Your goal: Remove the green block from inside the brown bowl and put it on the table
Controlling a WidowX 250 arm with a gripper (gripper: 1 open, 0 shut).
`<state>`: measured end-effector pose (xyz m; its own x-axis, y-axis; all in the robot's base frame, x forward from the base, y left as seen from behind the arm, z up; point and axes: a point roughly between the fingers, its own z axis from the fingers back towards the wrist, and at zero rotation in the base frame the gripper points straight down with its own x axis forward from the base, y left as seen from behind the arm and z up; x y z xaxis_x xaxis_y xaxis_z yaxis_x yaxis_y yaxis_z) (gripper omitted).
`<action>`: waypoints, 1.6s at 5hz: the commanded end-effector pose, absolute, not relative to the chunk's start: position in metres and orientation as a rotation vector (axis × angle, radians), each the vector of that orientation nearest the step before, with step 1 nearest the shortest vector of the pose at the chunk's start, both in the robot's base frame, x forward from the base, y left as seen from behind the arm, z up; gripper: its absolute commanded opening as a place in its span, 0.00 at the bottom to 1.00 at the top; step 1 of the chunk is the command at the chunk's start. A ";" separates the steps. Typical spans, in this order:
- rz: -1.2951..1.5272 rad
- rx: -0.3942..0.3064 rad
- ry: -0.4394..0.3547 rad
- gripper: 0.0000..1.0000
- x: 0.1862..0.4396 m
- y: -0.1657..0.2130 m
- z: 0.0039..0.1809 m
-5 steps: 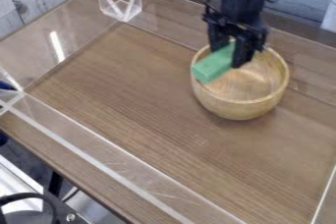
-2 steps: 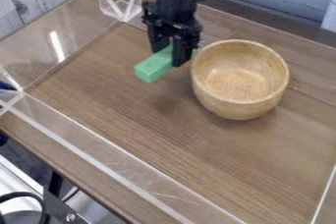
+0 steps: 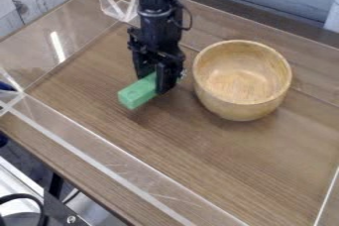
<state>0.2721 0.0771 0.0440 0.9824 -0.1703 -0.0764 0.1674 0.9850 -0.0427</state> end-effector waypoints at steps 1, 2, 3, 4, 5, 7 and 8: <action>-0.174 -0.010 0.024 0.00 0.276 0.082 0.056; -0.177 -0.015 0.034 0.00 0.275 0.081 0.050; -0.178 -0.020 0.041 0.00 0.274 0.079 0.047; -0.176 -0.024 0.045 0.00 0.273 0.078 0.044; -0.173 -0.028 0.047 0.00 0.273 0.077 0.043; -0.165 -0.035 0.052 0.00 0.273 0.075 0.041; -0.161 -0.038 0.056 0.00 0.274 0.074 0.040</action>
